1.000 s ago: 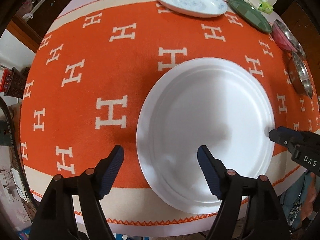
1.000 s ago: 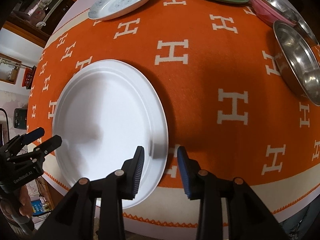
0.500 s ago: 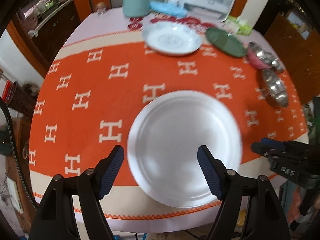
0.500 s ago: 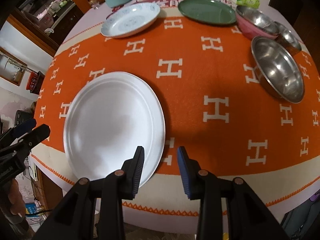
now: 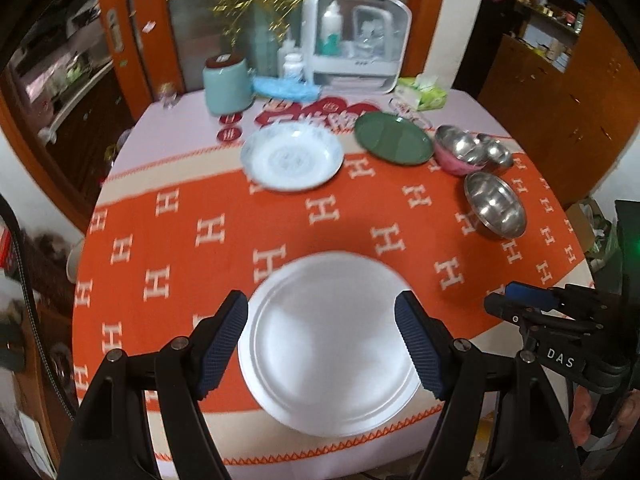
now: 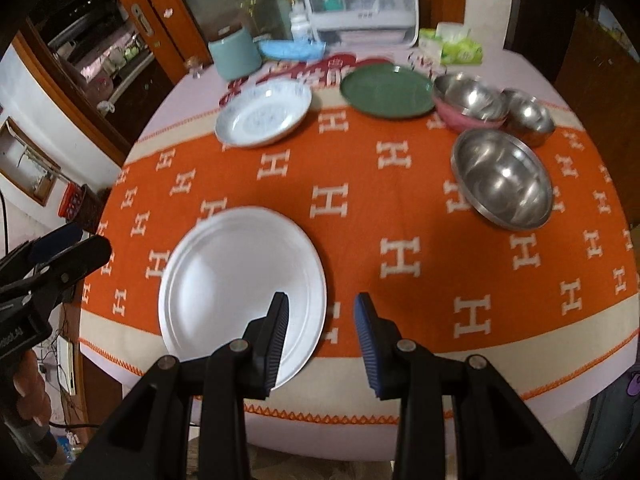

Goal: Organize plates and bowls

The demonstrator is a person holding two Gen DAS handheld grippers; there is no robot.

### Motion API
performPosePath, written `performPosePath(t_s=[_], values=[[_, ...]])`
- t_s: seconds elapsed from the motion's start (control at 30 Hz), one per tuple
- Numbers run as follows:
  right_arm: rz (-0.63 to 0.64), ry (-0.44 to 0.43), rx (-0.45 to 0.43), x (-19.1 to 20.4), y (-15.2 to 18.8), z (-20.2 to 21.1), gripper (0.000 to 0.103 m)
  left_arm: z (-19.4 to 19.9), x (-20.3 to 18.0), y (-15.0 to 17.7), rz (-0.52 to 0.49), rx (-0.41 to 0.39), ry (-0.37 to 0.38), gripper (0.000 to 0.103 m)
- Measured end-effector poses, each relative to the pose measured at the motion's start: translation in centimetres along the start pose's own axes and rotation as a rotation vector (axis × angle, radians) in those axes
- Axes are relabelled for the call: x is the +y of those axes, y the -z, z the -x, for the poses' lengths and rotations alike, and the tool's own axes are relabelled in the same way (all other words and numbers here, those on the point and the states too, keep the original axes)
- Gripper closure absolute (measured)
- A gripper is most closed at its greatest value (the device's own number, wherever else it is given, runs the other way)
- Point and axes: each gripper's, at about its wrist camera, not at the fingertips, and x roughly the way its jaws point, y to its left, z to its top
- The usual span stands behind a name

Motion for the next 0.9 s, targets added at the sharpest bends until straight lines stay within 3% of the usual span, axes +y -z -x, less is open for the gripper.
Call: performPosePath(t_s=[0.27, 0.4, 0.57, 0.73, 0.9], values=[[0.020, 0.034, -0.126, -2.0, -4.8, 6.0, 0.069, 3.2, -3.6, -5.1, -0.111, -0.117, 0.014, 0.009], [0.020, 0.042, -0.189, -4.3, -8.4, 8.9, 0.069, 4.0, -5.3, -8.1, -0.112, -0.163, 0.007, 0.008], [0.041, 0.041, -0.252, -7.2, -13.6, 11.4, 0.069, 3.3, -8.1, -12.5, -0.124, -0.187, -0.068, 0.008], [0.063, 0.052, -0.266, -10.9, -19.9, 11.2, 0.069, 0.9, -9.7, -17.3, -0.053, -0.165, -0.069, 0.008], [0.107, 0.030, -0.217, -13.9, -25.9, 6.9, 0.068, -5.1, -10.6, -21.8, 0.027, -0.129, -0.139, 0.008]])
